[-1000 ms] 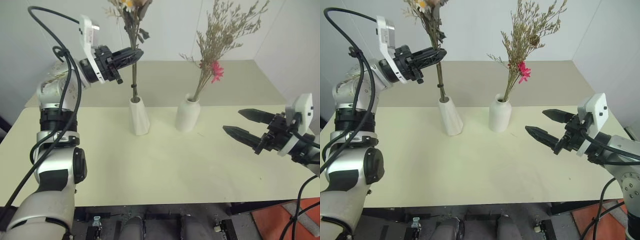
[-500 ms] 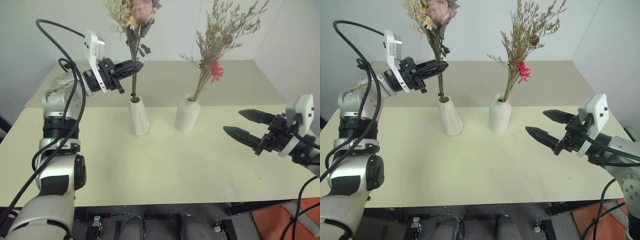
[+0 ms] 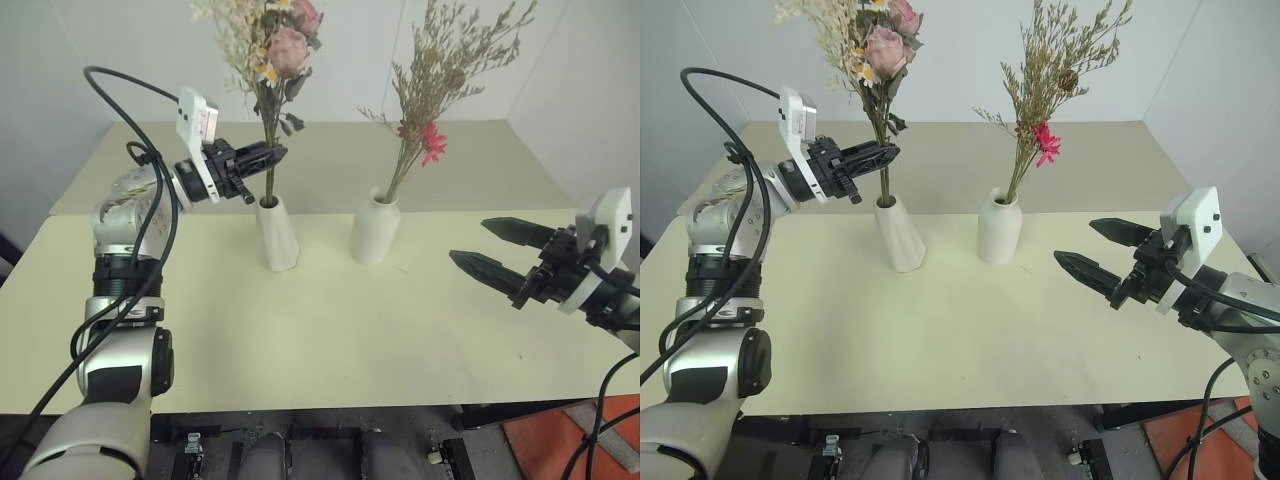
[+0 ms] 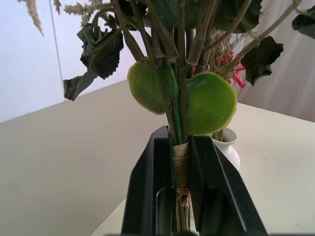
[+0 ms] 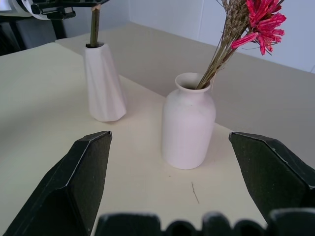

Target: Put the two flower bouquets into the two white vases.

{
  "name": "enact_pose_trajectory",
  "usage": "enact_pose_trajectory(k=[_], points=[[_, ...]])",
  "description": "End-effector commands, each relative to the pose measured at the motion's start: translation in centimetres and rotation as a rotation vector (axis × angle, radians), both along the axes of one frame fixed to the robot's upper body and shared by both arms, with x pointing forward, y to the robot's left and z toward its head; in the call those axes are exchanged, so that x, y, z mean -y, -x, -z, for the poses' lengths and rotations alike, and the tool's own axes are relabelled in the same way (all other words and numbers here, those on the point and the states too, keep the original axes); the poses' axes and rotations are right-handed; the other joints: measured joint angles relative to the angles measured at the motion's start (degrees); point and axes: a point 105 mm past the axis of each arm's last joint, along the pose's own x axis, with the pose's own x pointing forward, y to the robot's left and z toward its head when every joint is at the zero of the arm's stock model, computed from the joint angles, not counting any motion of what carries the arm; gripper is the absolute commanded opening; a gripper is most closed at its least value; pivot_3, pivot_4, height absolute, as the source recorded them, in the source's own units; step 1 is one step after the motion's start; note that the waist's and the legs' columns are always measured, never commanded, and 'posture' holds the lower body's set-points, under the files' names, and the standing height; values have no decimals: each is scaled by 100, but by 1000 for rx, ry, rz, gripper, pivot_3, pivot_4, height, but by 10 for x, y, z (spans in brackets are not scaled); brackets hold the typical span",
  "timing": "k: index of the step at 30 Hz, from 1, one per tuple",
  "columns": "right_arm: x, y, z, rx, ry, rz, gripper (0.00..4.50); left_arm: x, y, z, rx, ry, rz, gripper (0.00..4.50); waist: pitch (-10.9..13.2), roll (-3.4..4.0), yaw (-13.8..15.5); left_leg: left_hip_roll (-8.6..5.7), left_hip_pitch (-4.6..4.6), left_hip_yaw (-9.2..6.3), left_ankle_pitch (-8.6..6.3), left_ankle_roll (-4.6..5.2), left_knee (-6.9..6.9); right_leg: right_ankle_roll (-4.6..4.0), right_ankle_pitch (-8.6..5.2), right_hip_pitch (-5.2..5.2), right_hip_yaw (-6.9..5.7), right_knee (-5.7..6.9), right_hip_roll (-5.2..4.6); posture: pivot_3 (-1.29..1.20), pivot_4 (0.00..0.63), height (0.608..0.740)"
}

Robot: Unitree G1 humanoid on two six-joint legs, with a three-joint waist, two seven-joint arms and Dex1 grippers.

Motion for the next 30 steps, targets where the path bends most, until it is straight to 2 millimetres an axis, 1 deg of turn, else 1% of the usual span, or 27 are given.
enact_pose_trajectory(k=[1,3,5,8,11,17,20,24,28,30], points=[[-2,5,-13,58,2,-10,4500,3,7,-5,33,-10,9,118,0,0,0,0,0,0,0,0,0,0,0,0,0,0,0,0,150,740],[-2,4,-13,57,1,-9,4500,2,6,-3,27,-9,-12,118,0,0,3,0,0,0,0,0,0,0,0,0,0,0,0,0,150,740],[-2,3,-13,57,0,-9,4500,0,5,-3,18,-1,-30,848,0,0,8,0,0,0,0,0,0,0,0,0,0,-1,0,0,150,740],[-2,2,-13,60,0,-10,4500,-3,8,-6,17,3,-31,1645,0,0,6,0,1,0,0,0,0,0,0,1,0,-1,0,0,150,740],[-2,1,-13,61,-2,-12,4500,-9,13,-10,10,30,-28,2603,0,0,1,1,0,0,0,0,0,0,0,0,0,0,0,0,150,740],[-3,-1,-13,60,0,-17,4500,-19,33,-7,-5,-4,-13,4423,0,1,-10,2,5,0,0,0,0,0,0,1,2,0,0,0,150,740],[-3,-1,-13,60,1,-18,4500,-25,43,-4,-6,-25,-31,4468,-1,1,1,3,8,0,0,0,0,0,0,3,2,0,0,0,150,740],[-2,0,-11,57,2,-17,4500,-42,63,1,-28,-50,-112,4468,0,1,-7,6,9,-1,0,0,0,0,0,4,3,-1,0,0,150,740],[-1,0,-10,54,2,-15,4500,-54,82,-4,-34,-39,-150,4468,0,1,-1,7,15,0,0,0,0,0,0,6,6,0,0,0,150,740],[1,-1,-10,50,3,-10,4500,-57,96,-6,-25,-64,-132,4468,0,1,-2,7,22,1,0,0,0,-1,-1,11,6,0,0,0,150,740]])
